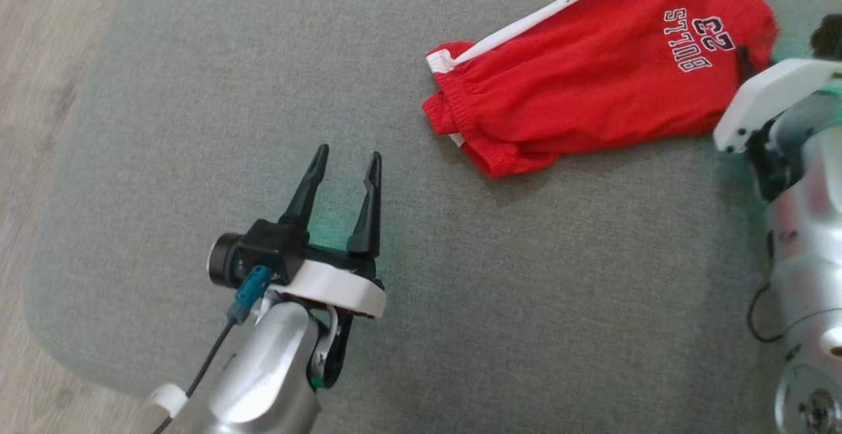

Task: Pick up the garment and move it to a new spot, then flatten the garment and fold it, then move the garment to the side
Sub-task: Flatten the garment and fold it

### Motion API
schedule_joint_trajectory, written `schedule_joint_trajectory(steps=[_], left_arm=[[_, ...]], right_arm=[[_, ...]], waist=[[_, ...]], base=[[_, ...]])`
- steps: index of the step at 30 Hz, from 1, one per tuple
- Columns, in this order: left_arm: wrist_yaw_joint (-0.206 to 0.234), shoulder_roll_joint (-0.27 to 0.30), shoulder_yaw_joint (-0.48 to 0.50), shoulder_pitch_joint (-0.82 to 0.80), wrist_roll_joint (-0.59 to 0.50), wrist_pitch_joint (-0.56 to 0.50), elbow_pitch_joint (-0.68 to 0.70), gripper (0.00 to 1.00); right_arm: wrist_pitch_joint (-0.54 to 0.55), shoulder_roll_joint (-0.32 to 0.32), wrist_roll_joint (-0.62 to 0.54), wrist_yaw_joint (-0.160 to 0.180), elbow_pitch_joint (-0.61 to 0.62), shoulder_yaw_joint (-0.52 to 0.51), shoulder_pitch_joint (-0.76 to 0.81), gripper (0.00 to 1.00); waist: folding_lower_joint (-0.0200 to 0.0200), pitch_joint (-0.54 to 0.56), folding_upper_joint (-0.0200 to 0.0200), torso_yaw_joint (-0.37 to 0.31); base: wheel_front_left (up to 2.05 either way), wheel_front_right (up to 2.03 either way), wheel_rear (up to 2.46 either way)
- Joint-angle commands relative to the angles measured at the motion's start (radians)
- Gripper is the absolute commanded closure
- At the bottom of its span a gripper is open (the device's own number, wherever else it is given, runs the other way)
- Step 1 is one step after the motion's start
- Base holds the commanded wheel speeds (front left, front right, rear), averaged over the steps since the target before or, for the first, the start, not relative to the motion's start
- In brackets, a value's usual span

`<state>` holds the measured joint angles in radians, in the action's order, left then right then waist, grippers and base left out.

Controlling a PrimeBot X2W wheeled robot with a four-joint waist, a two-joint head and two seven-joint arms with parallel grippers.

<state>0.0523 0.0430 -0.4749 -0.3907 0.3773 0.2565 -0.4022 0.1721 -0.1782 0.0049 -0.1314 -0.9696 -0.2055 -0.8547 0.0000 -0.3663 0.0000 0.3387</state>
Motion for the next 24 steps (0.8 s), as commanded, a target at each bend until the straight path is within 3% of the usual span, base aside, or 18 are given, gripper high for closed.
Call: schedule_joint_trajectory(steps=[1, 11, 16, 24], left_arm=[[0.001, 0.007, 0.023, -0.017, -0.005, 0.005, 0.021, 0.00], [-0.004, 0.016, 0.046, 0.030, -0.034, 0.005, -0.012, 0.00], [0.001, 0.021, 0.056, 0.062, -0.044, 0.005, -0.019, 0.00], [-0.004, 0.018, 0.047, 0.106, -0.049, 0.005, -0.025, 0.00]], right_arm=[[-0.023, 0.023, 0.008, 0.001, 0.012, 0.019, 0.002, 1.00], [-0.231, 0.079, 0.103, 0.001, 0.029, -0.039, 0.149, 1.00], [-0.279, 0.108, 0.174, 0.001, 0.082, -0.061, 0.270, 1.00], [-0.274, 0.099, 0.174, 0.001, 0.208, -0.150, 0.408, 1.00]], waist=[[0.0000, 0.010, 0.0000, -0.007], [0.0000, 0.122, 0.0000, -0.082], [0.0000, 0.176, 0.0000, -0.123], [0.0000, 0.212, 0.0000, -0.131]], base=[[0.00, 0.00, 0.00], [0.00, 0.00, 0.00], [0.00, 0.00, 0.00], [0.00, 0.00, 0.00]])
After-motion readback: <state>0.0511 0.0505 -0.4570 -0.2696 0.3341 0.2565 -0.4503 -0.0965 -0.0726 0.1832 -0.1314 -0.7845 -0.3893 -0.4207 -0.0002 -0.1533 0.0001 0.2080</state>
